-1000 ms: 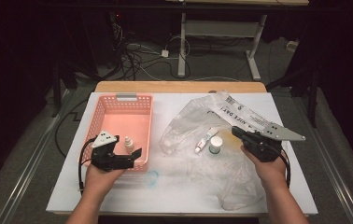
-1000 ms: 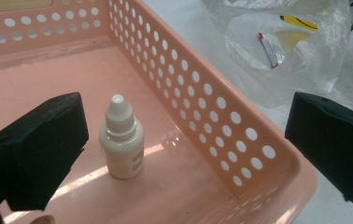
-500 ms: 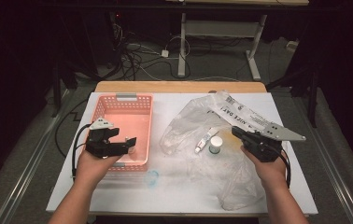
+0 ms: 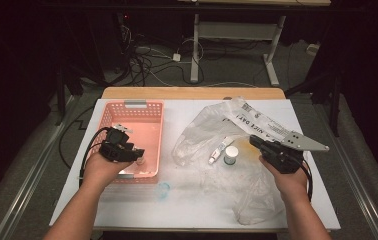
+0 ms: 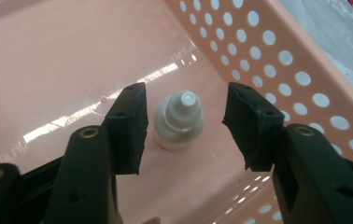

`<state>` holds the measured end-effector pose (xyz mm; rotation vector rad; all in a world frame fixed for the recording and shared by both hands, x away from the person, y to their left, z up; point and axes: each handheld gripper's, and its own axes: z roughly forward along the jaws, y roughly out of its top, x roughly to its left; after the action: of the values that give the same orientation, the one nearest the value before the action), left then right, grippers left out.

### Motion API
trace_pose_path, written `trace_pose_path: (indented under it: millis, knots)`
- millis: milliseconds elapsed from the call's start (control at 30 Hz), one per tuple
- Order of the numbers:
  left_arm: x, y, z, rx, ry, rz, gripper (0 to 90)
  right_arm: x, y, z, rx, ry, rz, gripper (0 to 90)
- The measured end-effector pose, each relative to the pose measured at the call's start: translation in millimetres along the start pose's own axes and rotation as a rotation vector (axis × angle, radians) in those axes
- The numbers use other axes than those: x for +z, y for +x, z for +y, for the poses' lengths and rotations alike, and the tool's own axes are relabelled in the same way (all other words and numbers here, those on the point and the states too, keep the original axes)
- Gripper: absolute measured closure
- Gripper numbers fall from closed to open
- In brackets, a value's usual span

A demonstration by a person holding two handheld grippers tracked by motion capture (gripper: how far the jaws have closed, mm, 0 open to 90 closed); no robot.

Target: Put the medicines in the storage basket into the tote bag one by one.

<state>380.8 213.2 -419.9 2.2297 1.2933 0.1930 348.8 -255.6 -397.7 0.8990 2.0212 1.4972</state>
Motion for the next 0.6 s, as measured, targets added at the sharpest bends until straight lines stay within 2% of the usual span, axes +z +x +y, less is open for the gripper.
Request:
trace_pose_path:
  millis: [200,367,533,600]
  knots:
    - [9.7,0.4,6.2,-0.002,0.095,0.018,50.1,1.2,1.7,-0.3,-0.007,0.006,0.004,90.0]
    - [18.4,0.2,13.3,0.004,0.183,0.027,41.9,1.1,1.9,-0.6,0.000,0.007,0.006,90.0]
    - [26.1,2.0,20.6,0.021,0.260,0.017,42.6,1.5,1.1,-1.3,0.001,0.007,0.007,90.0]
    - [28.4,2.7,22.0,0.020,0.268,0.014,47.2,1.8,0.9,-1.4,0.000,0.007,0.007,90.0]
